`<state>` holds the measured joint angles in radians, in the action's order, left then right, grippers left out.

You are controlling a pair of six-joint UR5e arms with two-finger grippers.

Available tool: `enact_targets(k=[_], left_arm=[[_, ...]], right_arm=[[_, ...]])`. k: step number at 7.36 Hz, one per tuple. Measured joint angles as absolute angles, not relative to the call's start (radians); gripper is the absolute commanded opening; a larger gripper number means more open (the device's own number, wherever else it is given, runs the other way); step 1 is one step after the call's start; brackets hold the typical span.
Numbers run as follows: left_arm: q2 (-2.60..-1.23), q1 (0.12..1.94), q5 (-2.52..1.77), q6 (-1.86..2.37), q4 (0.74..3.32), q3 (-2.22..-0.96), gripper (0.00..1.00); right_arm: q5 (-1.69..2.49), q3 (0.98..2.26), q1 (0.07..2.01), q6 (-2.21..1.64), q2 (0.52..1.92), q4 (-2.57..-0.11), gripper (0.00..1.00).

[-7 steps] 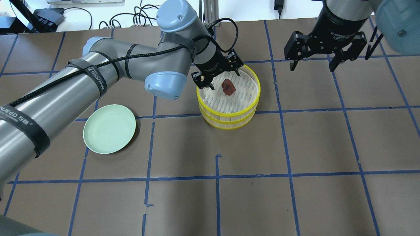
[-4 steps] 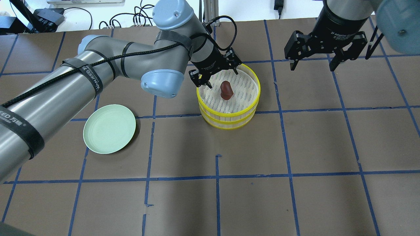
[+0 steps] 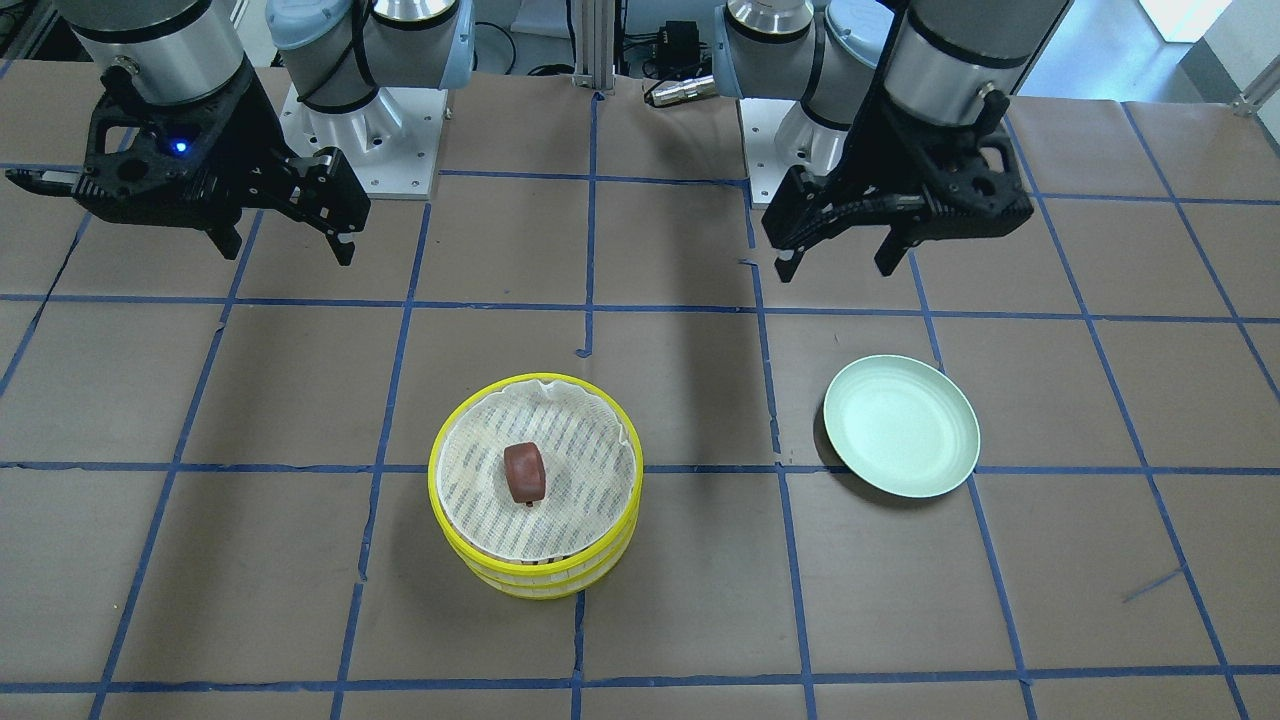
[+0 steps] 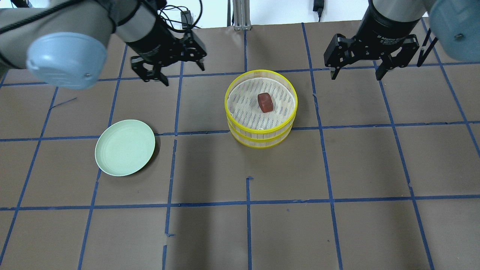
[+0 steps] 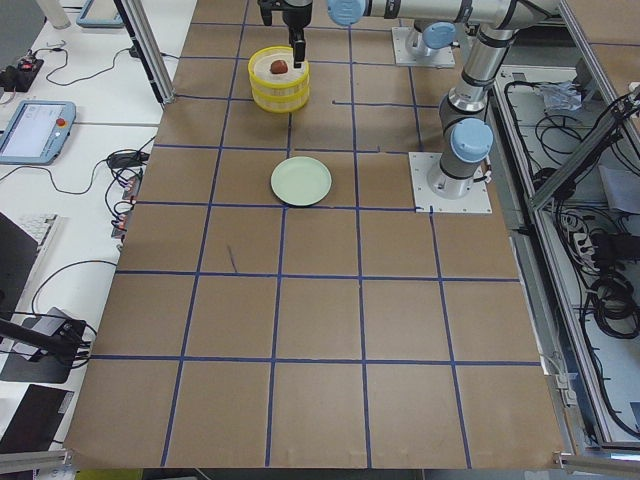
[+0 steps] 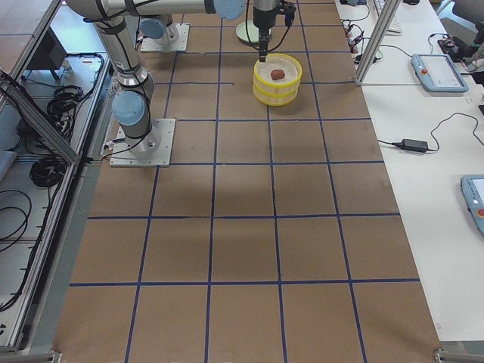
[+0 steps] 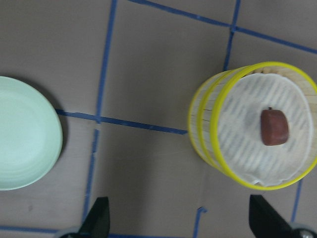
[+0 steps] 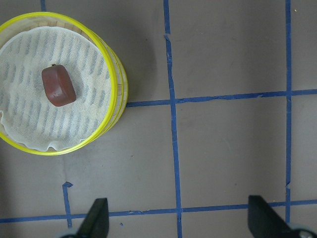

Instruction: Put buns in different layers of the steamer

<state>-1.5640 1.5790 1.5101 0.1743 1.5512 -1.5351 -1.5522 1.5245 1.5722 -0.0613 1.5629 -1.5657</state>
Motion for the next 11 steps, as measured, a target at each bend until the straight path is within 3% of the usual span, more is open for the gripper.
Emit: enact_targets(k=[3,8,11], left_arm=[[-1.544,1.546,1.550,0.097,1.632,-1.538,1.00],[-1.663,1.603,1.557,0.012,1.673,-1.435,1.00],[-1.666,1.645,1.541,0.023,1.672,-1.426,1.00]], right_arm=[[-1.562,1.507,1.575,-0.060,1.552,-1.567,1.00],[-1.566,1.496,1.588,-0.058,1.535,-1.540,1.00],[-1.565,1.498,1.589,-0.062,1.539,-1.537,1.00]])
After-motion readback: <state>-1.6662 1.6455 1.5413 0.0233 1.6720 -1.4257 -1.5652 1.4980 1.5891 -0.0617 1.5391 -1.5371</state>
